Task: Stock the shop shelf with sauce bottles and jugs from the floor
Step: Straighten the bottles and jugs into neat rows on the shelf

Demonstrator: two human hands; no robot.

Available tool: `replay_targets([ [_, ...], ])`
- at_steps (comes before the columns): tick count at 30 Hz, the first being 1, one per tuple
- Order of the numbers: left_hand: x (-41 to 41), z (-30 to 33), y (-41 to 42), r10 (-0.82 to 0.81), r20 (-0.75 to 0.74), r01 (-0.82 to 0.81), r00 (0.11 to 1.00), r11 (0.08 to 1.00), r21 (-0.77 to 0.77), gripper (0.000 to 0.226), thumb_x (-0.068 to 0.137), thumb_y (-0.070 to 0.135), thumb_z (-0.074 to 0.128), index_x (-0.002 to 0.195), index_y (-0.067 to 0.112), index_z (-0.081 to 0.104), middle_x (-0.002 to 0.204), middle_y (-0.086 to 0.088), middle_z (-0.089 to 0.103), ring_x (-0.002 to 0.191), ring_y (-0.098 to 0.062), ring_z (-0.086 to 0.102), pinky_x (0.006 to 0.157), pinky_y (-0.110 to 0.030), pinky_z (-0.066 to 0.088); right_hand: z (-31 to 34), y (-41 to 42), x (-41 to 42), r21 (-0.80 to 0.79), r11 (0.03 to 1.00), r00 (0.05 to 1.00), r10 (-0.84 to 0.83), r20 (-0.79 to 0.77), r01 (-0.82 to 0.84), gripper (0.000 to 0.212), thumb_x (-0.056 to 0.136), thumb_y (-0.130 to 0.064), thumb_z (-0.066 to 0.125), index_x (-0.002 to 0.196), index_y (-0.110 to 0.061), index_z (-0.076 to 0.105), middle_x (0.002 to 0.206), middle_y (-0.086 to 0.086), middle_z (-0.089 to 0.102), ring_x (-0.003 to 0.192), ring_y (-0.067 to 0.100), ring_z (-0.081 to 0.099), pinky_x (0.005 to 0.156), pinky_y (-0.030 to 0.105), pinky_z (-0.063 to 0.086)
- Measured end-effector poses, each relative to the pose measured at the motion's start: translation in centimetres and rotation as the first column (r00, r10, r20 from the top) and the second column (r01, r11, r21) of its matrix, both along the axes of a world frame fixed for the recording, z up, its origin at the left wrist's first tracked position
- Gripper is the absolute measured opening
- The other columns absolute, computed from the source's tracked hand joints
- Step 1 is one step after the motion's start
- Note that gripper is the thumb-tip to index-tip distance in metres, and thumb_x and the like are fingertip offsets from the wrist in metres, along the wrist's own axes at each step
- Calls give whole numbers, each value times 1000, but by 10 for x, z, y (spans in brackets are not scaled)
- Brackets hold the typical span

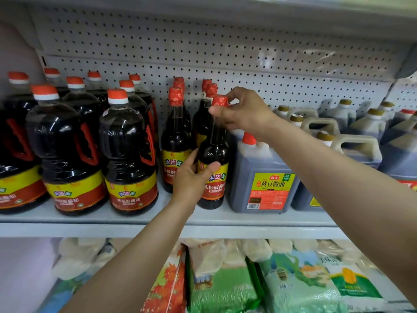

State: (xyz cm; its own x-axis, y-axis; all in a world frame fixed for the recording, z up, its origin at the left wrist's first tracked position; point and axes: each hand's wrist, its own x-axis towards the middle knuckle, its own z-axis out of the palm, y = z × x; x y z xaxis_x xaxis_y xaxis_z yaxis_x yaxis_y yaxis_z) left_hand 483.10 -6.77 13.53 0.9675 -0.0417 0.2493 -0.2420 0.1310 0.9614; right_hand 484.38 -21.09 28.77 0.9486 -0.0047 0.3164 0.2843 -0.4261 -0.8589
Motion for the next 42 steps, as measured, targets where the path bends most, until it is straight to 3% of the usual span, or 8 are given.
replay_targets([
  [5, -1, 1, 3, -2, 16, 1, 1000, 999, 54, 44, 82, 28, 80, 106, 58, 59, 108, 19, 71, 107, -6, 67, 97, -42, 54, 1, 2, -1, -31, 999, 1000, -23, 0, 23, 36, 79, -30, 85, 89, -20, 52, 101, 16, 75, 95, 27, 74, 81, 40, 61],
  [8, -5, 2, 7, 41, 6, -41, 999, 996, 75, 44, 80, 29, 81, 116, 47, 62, 101, 22, 70, 103, -4, 68, 97, -40, 55, 3, 1, -1, -55, 998, 999, -32, -18, 31, 35, 78, -29, 86, 90, -18, 54, 101, 17, 74, 94, 26, 74, 84, 42, 61],
  [12, -13, 6, 24, 389, 143, -409, 910, 900, 149, 53, 74, 45, 82, 116, 25, 57, 105, 8, 65, 97, -9, 63, 89, -39, 55, 21, 0, -6, -188, 979, 997, -76, -8, 73, 48, 75, -46, 85, 109, -18, 65, 103, 6, 75, 85, 14, 70, 74, 26, 54],
  [14, -13, 5, 31, 438, 194, -469, 878, 869, 158, 60, 78, 46, 79, 124, 21, 50, 118, 1, 54, 106, -15, 56, 94, -35, 51, 37, 4, -8, -232, 965, 992, -109, 61, 120, 53, 76, -51, 82, 117, -22, 65, 104, -5, 73, 93, 6, 68, 72, 18, 50],
  [18, -6, 1, 26, 373, 207, -420, 904, 865, 276, 77, 95, 51, 54, 155, 16, 22, 159, -6, 24, 145, -21, 26, 117, -37, 28, 62, 27, 3, -354, 931, 990, -44, 136, 90, 56, 78, -49, 80, 124, -21, 67, 112, -6, 72, 105, 5, 66, 93, 22, 52],
  [24, 34, -2, 32, 346, 58, -346, 936, 885, 313, 82, 97, 57, 45, 160, 24, 3, 166, -4, 16, 151, -25, 18, 121, -41, 20, 79, 67, 31, -683, 730, 999, 22, 48, 16, 70, 82, -51, 76, 140, -19, 56, 142, 0, 56, 128, 16, 53, 110, 33, 43],
  [29, 47, -7, 33, 346, 75, -353, 935, 904, 241, 74, 97, 50, 51, 158, 30, 14, 161, 1, 31, 147, -23, 30, 119, -43, 29, 71, 84, 45, -707, 707, 998, 53, 36, -12, 46, 86, -38, 77, 125, -15, 68, 120, 1, 69, 92, 11, 64, 88, 24, 53],
  [42, 24, -10, 25, 379, 49, -382, 924, 909, 166, 66, 96, 45, 55, 154, 32, 25, 153, 0, 41, 140, -22, 40, 113, -40, 37, 69, 81, 38, -553, 829, 997, 70, -43, -82, 22, 81, -20, 84, 95, -13, 70, 110, 9, 70, 87, 19, 74, 78, 31, 63],
])
